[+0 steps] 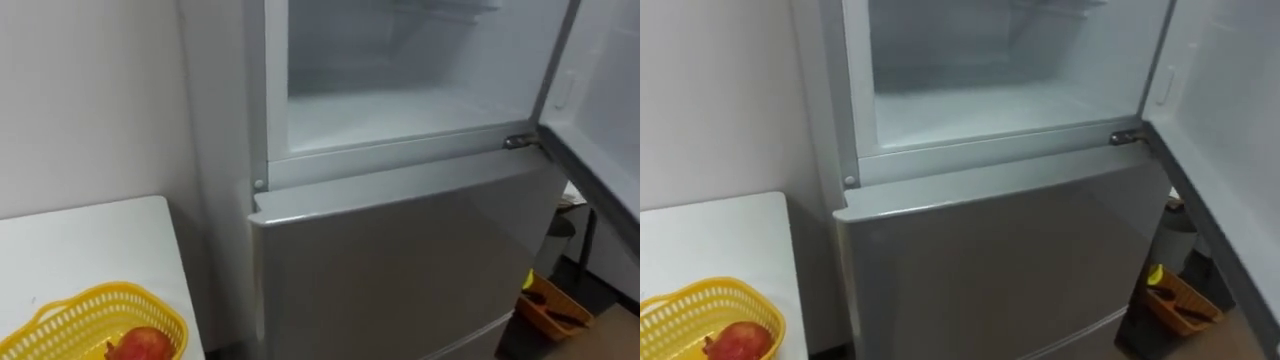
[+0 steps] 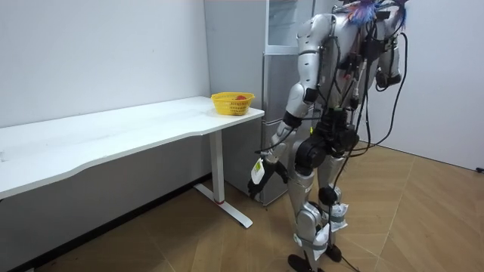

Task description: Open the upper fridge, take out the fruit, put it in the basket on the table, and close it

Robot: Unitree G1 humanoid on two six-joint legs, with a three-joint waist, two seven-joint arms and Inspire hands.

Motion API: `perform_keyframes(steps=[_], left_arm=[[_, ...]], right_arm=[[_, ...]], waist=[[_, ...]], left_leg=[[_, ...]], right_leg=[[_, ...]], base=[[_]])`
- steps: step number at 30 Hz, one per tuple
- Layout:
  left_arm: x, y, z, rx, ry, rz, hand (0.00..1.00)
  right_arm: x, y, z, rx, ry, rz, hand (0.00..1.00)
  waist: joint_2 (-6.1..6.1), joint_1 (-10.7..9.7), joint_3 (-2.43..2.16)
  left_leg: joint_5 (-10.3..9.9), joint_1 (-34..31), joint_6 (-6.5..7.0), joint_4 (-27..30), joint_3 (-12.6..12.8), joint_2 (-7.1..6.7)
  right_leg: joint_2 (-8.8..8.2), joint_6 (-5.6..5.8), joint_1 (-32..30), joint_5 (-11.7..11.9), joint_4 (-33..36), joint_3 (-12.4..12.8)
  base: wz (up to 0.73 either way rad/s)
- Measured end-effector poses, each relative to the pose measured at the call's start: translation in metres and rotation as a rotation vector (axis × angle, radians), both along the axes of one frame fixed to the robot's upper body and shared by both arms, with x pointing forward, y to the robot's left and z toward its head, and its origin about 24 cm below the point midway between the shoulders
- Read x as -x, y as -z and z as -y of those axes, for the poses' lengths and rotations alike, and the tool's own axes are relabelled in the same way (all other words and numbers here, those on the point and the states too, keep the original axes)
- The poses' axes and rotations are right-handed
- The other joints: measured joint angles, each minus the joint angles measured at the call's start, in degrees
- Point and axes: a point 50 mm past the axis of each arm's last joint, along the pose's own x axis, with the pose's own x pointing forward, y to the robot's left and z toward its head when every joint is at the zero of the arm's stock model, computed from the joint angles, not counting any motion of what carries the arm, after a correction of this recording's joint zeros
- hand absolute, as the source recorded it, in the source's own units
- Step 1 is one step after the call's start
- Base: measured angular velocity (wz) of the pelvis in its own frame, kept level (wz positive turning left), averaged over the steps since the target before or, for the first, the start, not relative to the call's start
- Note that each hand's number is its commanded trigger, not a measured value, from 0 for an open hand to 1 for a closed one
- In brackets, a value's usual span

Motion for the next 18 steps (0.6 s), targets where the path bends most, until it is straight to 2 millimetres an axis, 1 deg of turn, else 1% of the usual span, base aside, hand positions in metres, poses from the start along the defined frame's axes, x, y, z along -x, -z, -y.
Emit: perform_keyframes(steps=[1, 2, 3, 4, 5, 7, 8, 10, 11, 12, 13, 15, 16, 18], left_arm=[[0.003, 0.0, 0.0, -0.001, 0.001, -0.009, 0.0], [0.007, 0.001, 0.0, -0.001, -0.001, -0.024, 0.0], [0.009, 0.001, 0.0, -0.001, -0.004, -0.034, 0.0], [0.013, 0.001, 0.0, -0.003, -0.008, -0.05, 0.0], [0.015, 0.001, 0.0, -0.004, -0.012, -0.062, 0.0], [0.017, 0.001, 0.0, -0.004, -0.015, -0.07, 0.0], [0.018, 0.002, 0.0, -0.003, -0.016, -0.075, 0.0], [0.021, 0.002, 0.001, -0.001, -0.022, -0.089, 0.0], [0.024, 0.003, 0.001, 0.001, -0.025, -0.101, 0.0], [0.026, 0.003, 0.002, 0.002, -0.027, -0.105, 0.0], [0.028, 0.004, 0.003, 0.006, -0.03, -0.11, 0.0], [0.029, 0.004, 0.006, 0.012, -0.033, -0.114, 0.0], [0.029, 0.005, 0.007, 0.016, -0.035, -0.113, 0.0], [0.03, 0.005, 0.01, 0.022, -0.041, -0.111, 0.0]], right_arm=[[-0.003, -0.009, -0.002, 0.017, -0.007, 0.038, 0.0], [-0.002, -0.011, -0.001, 0.018, 0.005, 0.047, 0.0], [-0.003, -0.012, -0.003, 0.019, -0.002, 0.052, 0.0], [-0.004, -0.013, -0.007, 0.022, -0.018, 0.06, 0.0], [-0.006, -0.015, -0.011, 0.027, -0.035, 0.067, 0.0], [-0.006, -0.015, -0.012, 0.029, -0.039, 0.07, 0.0], [-0.007, -0.015, -0.013, 0.028, -0.044, 0.067, 0.0], [-0.008, -0.014, -0.014, 0.028, -0.055, 0.064, 0.0], [-0.01, -0.014, -0.016, 0.029, -0.064, 0.064, 0.0], [-0.011, -0.014, -0.017, 0.03, -0.071, 0.063, 0.0], [-0.012, -0.013, -0.019, 0.033, -0.089, 0.059, 0.0], [-0.015, -0.012, -0.023, 0.042, -0.124, 0.053, 0.0], [-0.017, -0.012, -0.024, 0.048, -0.139, 0.05, 0.0], [-0.018, -0.012, -0.026, 0.054, -0.162, 0.049, 0.0]], waist=[[0.08, 0.5, -0.13], [0.18, 1.0, -0.22], [0.39, 1.0, -0.35], [0.34, 1.2, -0.38], [0.28, 2.0, -0.55], [0.34, 3.1, -0.65], [0.27, 3.6, -0.6], [0.08, 4.3, -0.61], [-0.13, 4.7, -0.51], [-0.23, 5.1, -0.52], [-0.46, 5.9, -0.5], [-0.76, 6.5, -0.34], [-0.73, 7.0, -0.1], [-0.88, 7.7, -0.21]], left_leg=[[0.1, 0.0, -0.09, 0.1, -0.7, -0.03], [0.2, 0.0, -0.16, 0.2, -1.3, -0.03], [0.2, 0.0, -0.19, 0.2, -1.6, -0.02], [0.2, 0.1, -0.27, 0.3, -2.2, -0.03], [0.3, 0.2, -0.35, 0.4, -2.4, -0.04], [0.3, 0.2, -0.37, 0.4, -2.8, -0.07], [0.3, 0.3, -0.38, 0.4, -3.5, -0.11], [0.3, 0.3, -0.38, 0.5, -4.0, -0.17], [0.4, 0.2, -0.41, 0.5, -4.3, -0.19], [0.4, 0.2, -0.42, 0.5, -4.4, -0.19], [0.4, 0.2, -0.42, 0.8, -4.7, -0.18], [0.4, 0.1, -0.45, 0.9, -5.4, -0.17], [0.4, 0.1, -0.45, 1.0, -5.8, -0.16], [0.4, -0.1, -0.45, 1.2, -6.7, -0.15]], right_leg=[[0.0, -0.02, 0.6, 0.1, -0.4, -0.4], [-0.12, -0.05, 1.1, 0.1, -1.0, -0.9], [-0.34, -0.12, 1.4, 0.1, -1.3, -1.4], [-0.46, -0.14, 1.7, 0.1, -1.5, -2.0], [-0.48, -0.16, 1.7, 0.1, -1.5, -2.3], [-0.57, -0.17, 2.1, 0.1, -1.9, -3.0], [-0.59, -0.24, 2.7, 0.2, -2.5, -3.4], [-0.72, -0.23, 3.1, 0.2, -2.6, -4.1], [-0.79, -0.22, 3.6, 0.2, -3.4, -4.7], [-0.8, -0.23, 3.6, 0.2, -3.5, -4.8], [-0.84, -0.25, 3.7, 0.1, -3.6, -5.1], [-0.98, -0.3, 4.2, 0.2, -4.2, -6.1], [-1.03, -0.3, 4.5, 0.2, -4.4, -6.5], [-1.26, -0.27, 4.8, 0.1, -4.5, -7.5]], base=[[0.27], [0.26], [0.27], [0.23], [0.18], [0.16], [0.2], [0.23], [0.23], [0.16], [0.15], [0.22], [0.25], [0.23]])
